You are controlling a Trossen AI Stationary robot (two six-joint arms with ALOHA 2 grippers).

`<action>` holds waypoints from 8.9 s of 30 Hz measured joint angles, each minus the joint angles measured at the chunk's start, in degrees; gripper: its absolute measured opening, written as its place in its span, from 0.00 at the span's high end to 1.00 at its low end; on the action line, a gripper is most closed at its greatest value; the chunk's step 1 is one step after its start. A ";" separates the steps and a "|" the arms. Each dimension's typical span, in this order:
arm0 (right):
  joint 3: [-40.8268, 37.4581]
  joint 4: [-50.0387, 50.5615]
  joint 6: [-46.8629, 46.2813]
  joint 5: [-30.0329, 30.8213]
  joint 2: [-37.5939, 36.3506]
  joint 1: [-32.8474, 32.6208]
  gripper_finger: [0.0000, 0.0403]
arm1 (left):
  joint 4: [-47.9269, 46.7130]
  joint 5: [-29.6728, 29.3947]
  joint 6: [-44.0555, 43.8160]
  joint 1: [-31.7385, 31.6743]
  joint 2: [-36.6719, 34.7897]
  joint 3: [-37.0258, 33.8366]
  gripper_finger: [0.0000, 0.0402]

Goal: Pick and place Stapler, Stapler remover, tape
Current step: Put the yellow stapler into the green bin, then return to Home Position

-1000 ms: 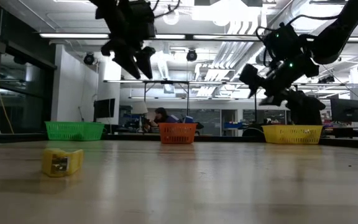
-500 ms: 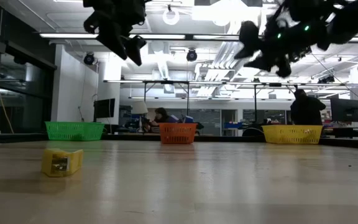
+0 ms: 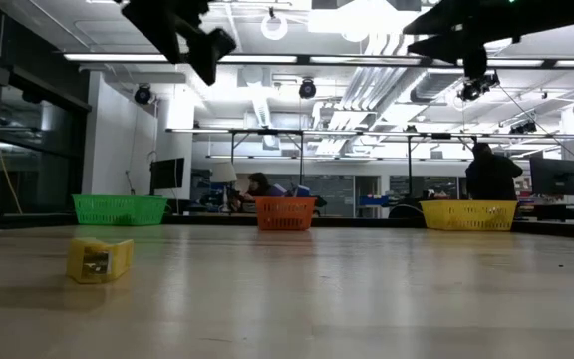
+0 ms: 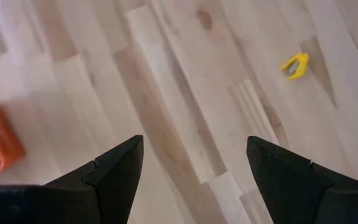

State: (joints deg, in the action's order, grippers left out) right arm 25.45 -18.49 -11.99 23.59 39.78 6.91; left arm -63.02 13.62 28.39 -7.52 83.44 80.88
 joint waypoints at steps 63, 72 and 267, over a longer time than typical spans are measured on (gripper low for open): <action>-21.64 24.23 -12.07 -1.11 -29.72 -22.70 0.53 | 15.27 -12.10 -1.03 27.05 17.00 -0.07 0.30; -21.57 25.27 -11.18 0.96 -30.95 -22.70 0.53 | 15.59 -10.11 -0.33 27.05 17.73 0.01 0.30; -21.57 23.80 10.51 -5.11 -28.86 -22.69 0.53 | 16.22 -23.61 -3.00 -50.88 4.64 -21.40 0.44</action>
State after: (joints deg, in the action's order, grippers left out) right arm 3.88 5.31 -1.48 18.48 10.92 -15.78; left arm -46.80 -10.00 25.39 -58.40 88.08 59.48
